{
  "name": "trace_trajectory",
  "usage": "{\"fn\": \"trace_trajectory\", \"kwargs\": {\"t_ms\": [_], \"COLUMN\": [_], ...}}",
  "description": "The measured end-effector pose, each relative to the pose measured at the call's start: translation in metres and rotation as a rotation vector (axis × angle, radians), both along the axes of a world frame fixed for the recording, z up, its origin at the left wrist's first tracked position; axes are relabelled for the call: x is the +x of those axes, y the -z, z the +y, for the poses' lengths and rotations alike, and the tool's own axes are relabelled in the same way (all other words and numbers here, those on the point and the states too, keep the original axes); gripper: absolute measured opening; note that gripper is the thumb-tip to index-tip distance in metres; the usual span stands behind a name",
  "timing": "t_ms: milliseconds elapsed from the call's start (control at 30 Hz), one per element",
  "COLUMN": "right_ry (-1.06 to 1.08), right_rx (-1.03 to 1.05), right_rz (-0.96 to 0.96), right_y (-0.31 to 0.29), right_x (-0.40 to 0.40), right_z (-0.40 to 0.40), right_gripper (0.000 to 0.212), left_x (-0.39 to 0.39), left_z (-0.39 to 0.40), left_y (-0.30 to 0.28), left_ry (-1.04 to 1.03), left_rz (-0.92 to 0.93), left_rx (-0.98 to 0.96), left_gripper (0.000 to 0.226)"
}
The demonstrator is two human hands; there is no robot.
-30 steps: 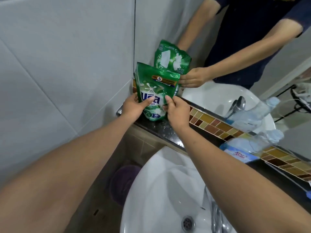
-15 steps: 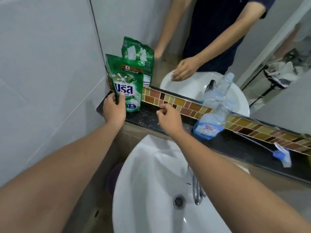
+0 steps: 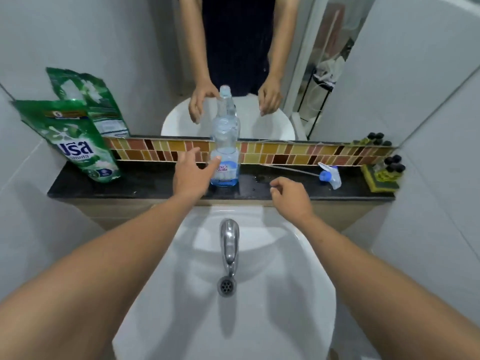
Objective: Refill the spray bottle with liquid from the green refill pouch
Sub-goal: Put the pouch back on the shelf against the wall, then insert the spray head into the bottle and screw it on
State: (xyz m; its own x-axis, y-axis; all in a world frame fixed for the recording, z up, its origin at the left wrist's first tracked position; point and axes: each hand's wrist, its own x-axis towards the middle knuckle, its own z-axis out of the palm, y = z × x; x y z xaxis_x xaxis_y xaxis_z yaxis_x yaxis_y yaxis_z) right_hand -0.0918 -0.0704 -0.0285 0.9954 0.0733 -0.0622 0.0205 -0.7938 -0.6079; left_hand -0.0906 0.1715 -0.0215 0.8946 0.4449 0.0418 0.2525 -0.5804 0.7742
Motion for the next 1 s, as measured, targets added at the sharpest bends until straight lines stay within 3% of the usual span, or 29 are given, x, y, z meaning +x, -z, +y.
{"fn": "trace_trajectory", "kwargs": {"t_ms": [133, 233, 400, 533, 733, 900, 1000], "right_ry": [0.094, 0.152, 0.172, 0.1, 0.052, 0.097, 0.077], "right_rx": [-0.073, -0.163, -0.332, -0.391, -0.449, -0.346, -0.22], "right_rz": [-0.019, -0.028, 0.063, 0.171, 0.114, 0.126, 0.014], "right_y": [0.007, 0.013, 0.028, 0.044, 0.055, 0.056, 0.051], "right_x": [0.021, 0.046, 0.092, 0.115, 0.127, 0.124, 0.113], "right_z": [-0.064, -0.104, -0.143, -0.155, -0.161, -0.163, -0.165], "right_gripper": [0.029, 0.04, 0.059, 0.063, 0.047, 0.047, 0.043], "left_x": [0.028, 0.043, 0.053, 0.048, 0.033, 0.022, 0.021], "left_z": [-0.026, -0.041, -0.062, -0.068, -0.045, -0.022, -0.011], "left_y": [0.001, 0.002, 0.006, 0.002, -0.013, -0.02, -0.022], "left_ry": [-0.027, -0.062, -0.192, -0.234, -0.079, 0.168, 0.252], "left_rz": [0.072, 0.066, -0.023, -0.098, -0.037, 0.01, 0.093], "left_rx": [0.057, 0.038, -0.037, -0.069, 0.266, 0.601, 0.757], "left_gripper": [0.102, 0.104, 0.086, 0.058, 0.054, 0.065, 0.073]}}
